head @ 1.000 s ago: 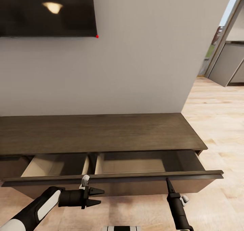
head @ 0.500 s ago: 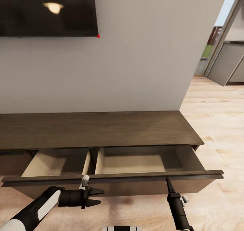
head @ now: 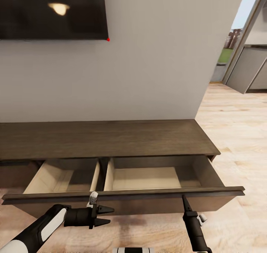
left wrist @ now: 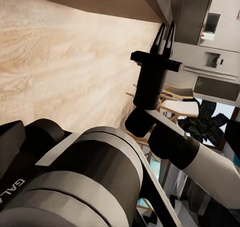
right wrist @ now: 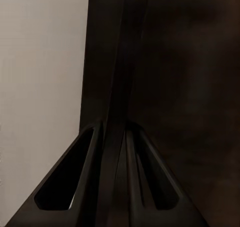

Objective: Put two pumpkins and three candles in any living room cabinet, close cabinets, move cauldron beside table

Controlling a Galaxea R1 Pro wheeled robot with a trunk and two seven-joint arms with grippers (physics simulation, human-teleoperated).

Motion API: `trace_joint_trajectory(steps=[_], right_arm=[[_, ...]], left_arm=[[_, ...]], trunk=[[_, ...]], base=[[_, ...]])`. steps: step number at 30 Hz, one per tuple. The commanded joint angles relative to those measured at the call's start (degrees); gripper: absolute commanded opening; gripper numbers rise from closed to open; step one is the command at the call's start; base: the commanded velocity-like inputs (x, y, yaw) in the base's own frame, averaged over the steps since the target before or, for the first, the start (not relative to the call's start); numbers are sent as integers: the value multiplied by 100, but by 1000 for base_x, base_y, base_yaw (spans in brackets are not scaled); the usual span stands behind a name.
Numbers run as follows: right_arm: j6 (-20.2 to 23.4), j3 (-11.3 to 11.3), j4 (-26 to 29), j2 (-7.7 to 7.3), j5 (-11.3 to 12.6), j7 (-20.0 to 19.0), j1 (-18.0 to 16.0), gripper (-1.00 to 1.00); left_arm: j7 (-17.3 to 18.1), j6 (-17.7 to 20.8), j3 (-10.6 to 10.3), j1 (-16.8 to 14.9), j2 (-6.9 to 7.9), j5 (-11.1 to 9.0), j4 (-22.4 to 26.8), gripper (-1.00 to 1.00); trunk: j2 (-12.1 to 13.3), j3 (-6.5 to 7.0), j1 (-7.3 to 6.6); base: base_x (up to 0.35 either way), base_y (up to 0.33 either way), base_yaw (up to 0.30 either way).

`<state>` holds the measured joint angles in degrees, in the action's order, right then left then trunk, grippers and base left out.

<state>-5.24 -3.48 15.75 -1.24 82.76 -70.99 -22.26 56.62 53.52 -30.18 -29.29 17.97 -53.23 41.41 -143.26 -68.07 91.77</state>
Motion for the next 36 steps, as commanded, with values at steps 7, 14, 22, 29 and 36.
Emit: trace_joint_trajectory(steps=[7,14,22,29,36], right_arm=[[-29,85,-14,1,-6,-5,2,-100],[-29,85,-11,1,-6,-3,2,-100],[-29,85,-12,1,-6,-3,4,-100],[-29,85,-12,1,-6,-3,2,-100],[-29,85,-12,1,-6,-3,3,-100]], left_arm=[[7,26,-23,-6,5,-30,3,100],[7,27,-23,-6,5,-30,-1,100],[7,23,-23,-6,5,-31,-2,100],[7,27,-23,-6,5,-30,-2,100],[7,25,-23,-6,5,-30,-2,100]], trunk=[[-2,-6,-1],[-2,-6,-1],[-2,-6,-1],[-2,-6,-1],[-2,-6,-1]], base=[[-81,0,0],[-56,0,0],[-42,0,0],[-64,0,0],[-1,0,0]])
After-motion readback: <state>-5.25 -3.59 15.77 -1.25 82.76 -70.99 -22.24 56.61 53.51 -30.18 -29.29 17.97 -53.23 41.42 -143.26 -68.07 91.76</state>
